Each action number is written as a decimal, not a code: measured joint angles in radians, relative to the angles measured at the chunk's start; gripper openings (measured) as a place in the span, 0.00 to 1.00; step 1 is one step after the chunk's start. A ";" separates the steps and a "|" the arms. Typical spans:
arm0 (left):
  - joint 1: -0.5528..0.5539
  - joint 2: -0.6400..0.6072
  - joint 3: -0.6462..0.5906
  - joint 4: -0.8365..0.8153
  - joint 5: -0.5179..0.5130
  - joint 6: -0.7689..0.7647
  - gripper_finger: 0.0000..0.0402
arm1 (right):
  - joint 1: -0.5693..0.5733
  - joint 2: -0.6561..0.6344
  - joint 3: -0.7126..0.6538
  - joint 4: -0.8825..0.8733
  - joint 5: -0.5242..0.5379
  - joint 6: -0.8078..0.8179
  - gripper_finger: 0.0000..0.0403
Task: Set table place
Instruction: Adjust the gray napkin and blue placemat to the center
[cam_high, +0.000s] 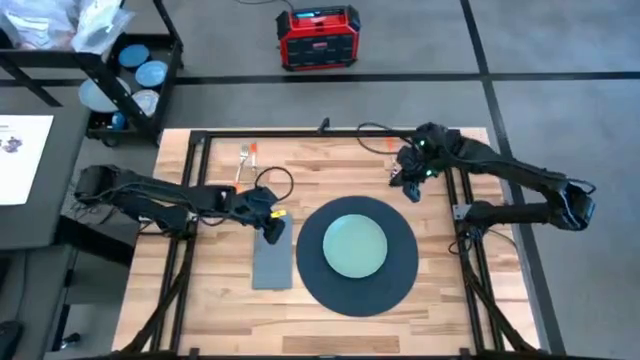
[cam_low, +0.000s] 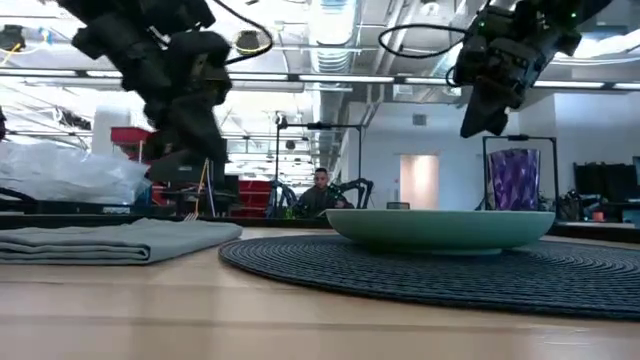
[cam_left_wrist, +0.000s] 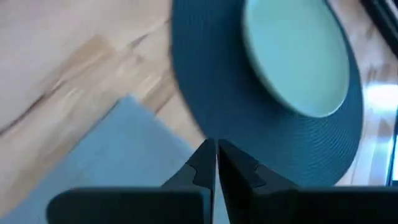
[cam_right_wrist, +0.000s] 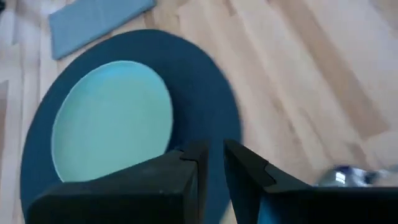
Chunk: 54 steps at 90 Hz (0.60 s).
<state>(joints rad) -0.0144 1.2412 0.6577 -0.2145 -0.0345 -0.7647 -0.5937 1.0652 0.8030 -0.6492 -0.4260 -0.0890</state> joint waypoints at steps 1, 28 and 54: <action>0.000 0.006 0.006 -0.001 0.002 0.005 0.00 | 0.002 0.000 0.000 0.003 0.000 0.003 0.10; -0.032 0.140 0.150 -0.023 0.003 0.127 0.00 | 0.082 0.001 -0.171 0.214 0.007 0.116 0.10; -0.040 0.167 0.185 -0.071 0.002 0.166 0.00 | 0.118 0.001 -0.321 0.332 0.009 0.232 0.04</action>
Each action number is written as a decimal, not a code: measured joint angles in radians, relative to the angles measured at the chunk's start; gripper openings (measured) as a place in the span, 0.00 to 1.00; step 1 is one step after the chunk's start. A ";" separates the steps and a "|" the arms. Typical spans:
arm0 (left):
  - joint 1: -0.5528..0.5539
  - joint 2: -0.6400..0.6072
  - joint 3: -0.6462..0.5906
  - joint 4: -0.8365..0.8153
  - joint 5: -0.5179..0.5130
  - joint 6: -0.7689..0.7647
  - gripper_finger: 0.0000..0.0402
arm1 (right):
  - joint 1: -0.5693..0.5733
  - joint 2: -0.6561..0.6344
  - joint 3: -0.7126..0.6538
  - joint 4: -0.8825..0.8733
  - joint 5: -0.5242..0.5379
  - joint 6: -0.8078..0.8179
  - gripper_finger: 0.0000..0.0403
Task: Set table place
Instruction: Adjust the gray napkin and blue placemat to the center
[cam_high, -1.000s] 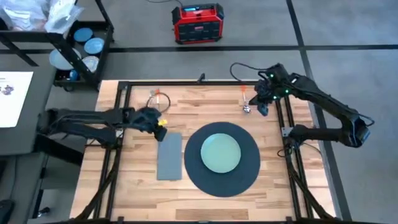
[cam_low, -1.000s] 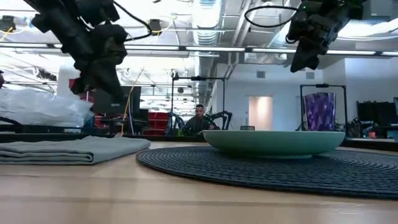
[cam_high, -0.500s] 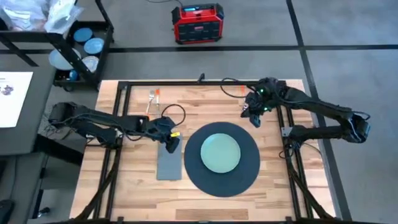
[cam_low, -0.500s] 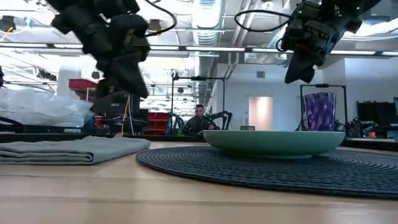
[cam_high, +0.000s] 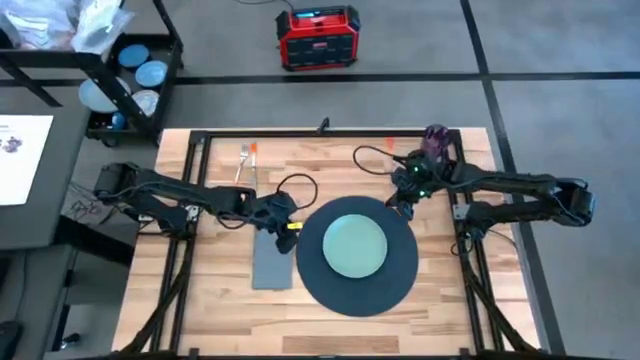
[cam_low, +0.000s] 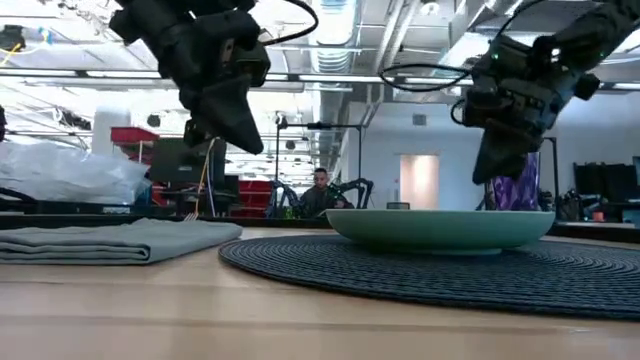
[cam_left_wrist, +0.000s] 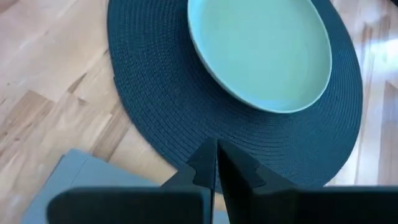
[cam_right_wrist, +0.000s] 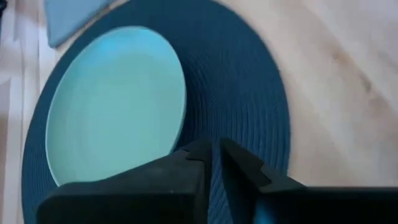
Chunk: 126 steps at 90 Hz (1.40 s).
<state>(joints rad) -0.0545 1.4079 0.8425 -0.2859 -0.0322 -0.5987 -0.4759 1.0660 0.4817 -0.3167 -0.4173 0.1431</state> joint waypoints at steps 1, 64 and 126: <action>0.001 0.000 0.000 -0.001 0.000 0.000 0.00 | 0.003 0.000 -0.002 0.002 0.000 0.003 0.04; 0.002 -0.001 0.000 -0.015 -0.003 0.007 0.00 | 0.185 0.002 -0.146 0.112 0.080 0.244 0.00; -0.021 -0.002 0.000 -0.015 0.000 -0.014 0.00 | 0.264 0.052 -0.141 -0.083 0.134 0.336 0.00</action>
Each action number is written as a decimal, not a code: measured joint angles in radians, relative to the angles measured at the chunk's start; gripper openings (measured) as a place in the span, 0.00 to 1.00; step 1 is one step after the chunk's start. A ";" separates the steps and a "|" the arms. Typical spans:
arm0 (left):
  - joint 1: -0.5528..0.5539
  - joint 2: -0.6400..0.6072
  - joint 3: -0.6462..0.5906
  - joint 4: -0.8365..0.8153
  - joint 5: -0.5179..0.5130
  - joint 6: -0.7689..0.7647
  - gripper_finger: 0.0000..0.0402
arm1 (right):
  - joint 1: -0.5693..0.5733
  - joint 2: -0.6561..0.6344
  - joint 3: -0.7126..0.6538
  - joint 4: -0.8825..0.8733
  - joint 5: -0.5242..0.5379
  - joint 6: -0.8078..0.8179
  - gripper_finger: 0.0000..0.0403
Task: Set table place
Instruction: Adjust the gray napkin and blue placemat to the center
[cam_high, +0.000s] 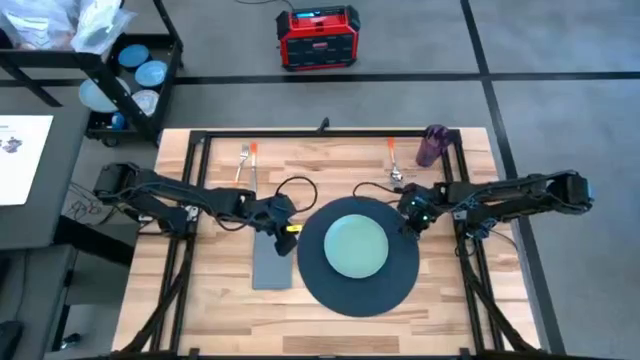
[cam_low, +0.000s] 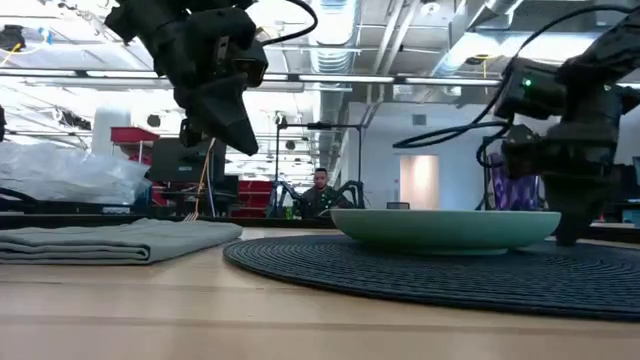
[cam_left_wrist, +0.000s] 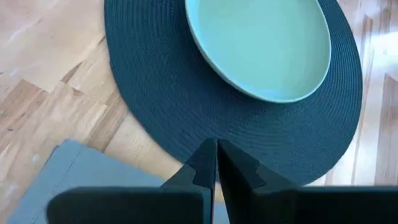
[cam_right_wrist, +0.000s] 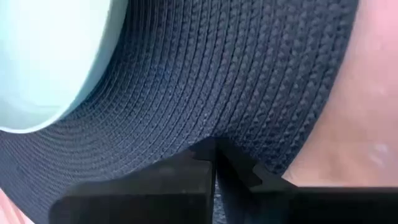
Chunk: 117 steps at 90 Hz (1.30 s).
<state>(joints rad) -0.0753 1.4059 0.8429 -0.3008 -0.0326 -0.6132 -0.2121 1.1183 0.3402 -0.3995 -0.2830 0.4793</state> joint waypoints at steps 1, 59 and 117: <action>0.000 0.000 0.000 0.000 0.000 0.000 0.00 | 0.002 0.000 0.001 0.004 -0.001 0.000 0.00; -0.030 0.000 0.000 -0.001 -0.005 -0.040 0.00 | 0.012 0.002 0.027 0.047 -0.001 -0.014 0.00; -0.056 0.000 0.000 0.002 -0.005 -0.048 0.00 | -0.010 0.236 0.106 0.195 -0.054 -0.115 0.00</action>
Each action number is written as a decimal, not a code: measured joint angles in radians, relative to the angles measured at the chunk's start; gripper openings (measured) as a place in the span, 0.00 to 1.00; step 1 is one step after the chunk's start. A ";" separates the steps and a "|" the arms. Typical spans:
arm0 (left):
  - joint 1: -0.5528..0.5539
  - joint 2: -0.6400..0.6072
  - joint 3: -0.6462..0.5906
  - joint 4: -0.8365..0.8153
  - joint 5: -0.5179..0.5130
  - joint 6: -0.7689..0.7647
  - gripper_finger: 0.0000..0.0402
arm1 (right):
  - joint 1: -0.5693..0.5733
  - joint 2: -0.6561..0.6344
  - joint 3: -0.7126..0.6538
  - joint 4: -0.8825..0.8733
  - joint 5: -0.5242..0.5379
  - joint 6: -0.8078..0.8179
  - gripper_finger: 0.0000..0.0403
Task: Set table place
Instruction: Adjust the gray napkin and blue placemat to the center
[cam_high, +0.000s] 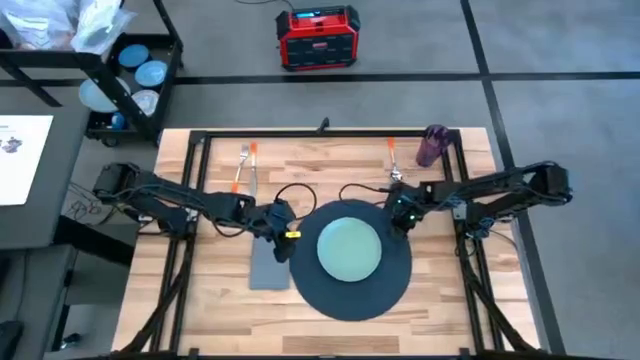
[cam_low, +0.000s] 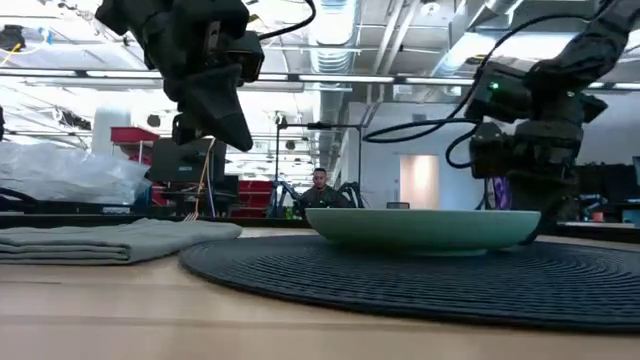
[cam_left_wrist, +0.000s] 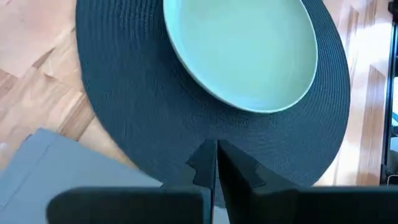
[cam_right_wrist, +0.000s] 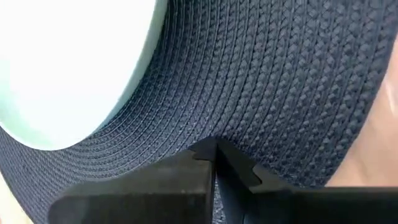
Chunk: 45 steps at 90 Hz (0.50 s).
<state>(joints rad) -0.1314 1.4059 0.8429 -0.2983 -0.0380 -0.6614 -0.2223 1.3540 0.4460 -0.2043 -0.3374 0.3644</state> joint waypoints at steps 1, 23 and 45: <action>0.000 0.000 0.000 0.000 0.000 0.000 0.00 | -0.001 0.003 0.002 0.004 0.000 -0.003 0.00; 0.000 0.000 0.000 0.001 0.000 -0.002 0.00 | -0.034 0.058 0.026 0.023 -0.014 -0.033 0.00; 0.003 0.000 0.000 0.028 -0.012 0.010 0.00 | -0.163 -0.026 0.048 -0.015 0.057 -0.142 0.00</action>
<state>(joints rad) -0.1280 1.4059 0.8429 -0.2699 -0.0498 -0.6514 -0.3849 1.3275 0.4937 -0.2196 -0.2800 0.2219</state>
